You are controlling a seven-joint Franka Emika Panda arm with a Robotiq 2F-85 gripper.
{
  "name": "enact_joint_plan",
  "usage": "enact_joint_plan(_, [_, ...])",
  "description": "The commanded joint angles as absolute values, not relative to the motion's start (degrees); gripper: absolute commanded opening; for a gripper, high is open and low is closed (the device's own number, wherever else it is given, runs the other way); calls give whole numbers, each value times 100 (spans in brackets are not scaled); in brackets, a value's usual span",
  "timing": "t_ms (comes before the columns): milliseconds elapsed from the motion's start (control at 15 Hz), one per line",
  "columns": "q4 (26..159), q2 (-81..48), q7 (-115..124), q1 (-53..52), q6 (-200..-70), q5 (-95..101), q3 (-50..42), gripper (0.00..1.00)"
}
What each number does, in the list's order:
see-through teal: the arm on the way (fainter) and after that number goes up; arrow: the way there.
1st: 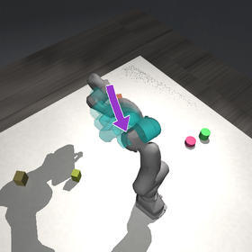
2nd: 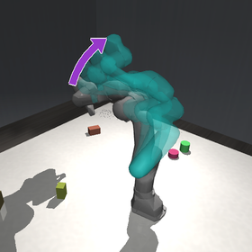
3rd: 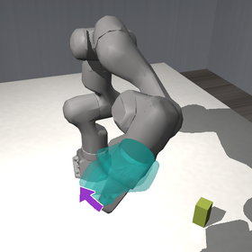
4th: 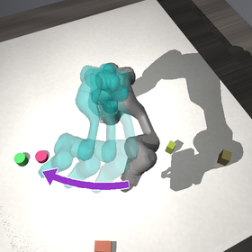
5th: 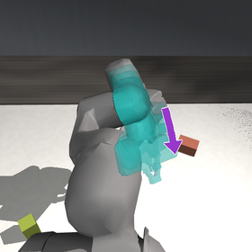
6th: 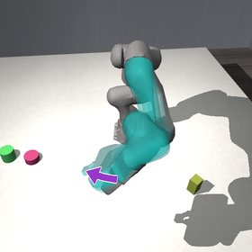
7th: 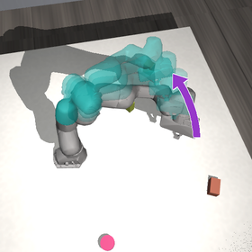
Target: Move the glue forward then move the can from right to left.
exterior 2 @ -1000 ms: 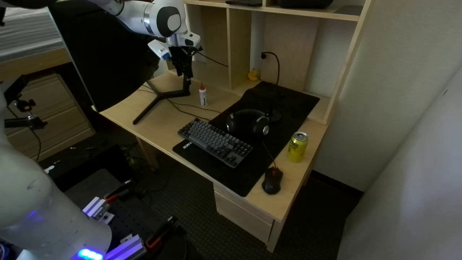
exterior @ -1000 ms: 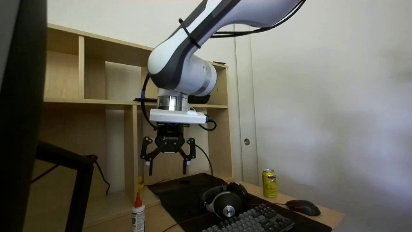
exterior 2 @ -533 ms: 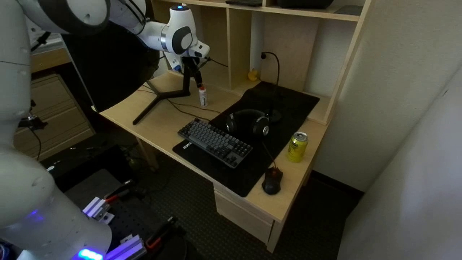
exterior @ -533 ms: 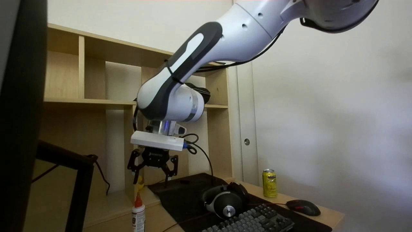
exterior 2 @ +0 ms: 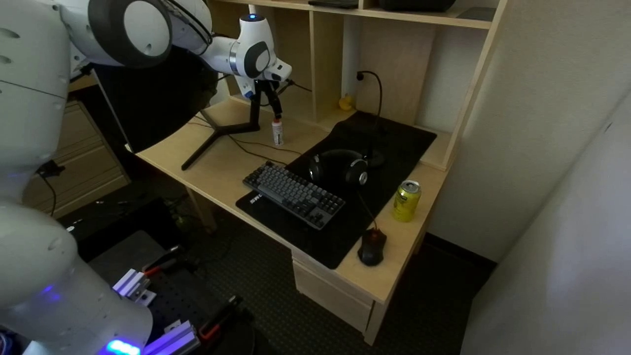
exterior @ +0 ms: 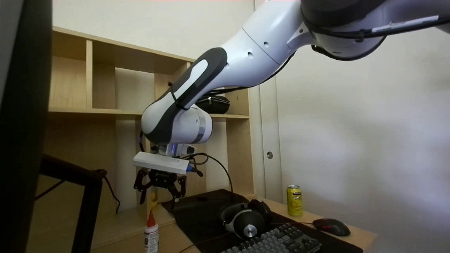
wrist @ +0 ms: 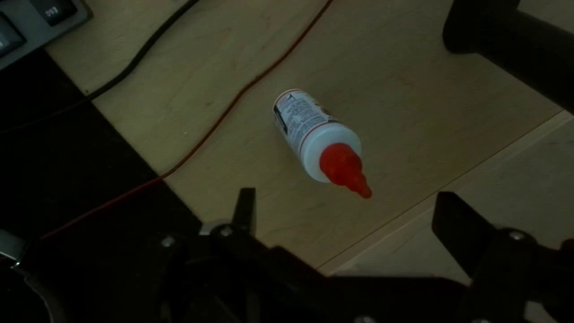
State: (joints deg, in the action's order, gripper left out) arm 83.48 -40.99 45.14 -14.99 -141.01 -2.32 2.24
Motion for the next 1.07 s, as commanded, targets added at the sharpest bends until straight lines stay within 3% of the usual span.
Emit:
enact_joint_plan(0, [8099, -4438, 4628, -1618, -14360, -280, 55, 100])
enact_joint_plan(1000, [6717, -5695, 4921, -1784, -14205, -329, 5, 100])
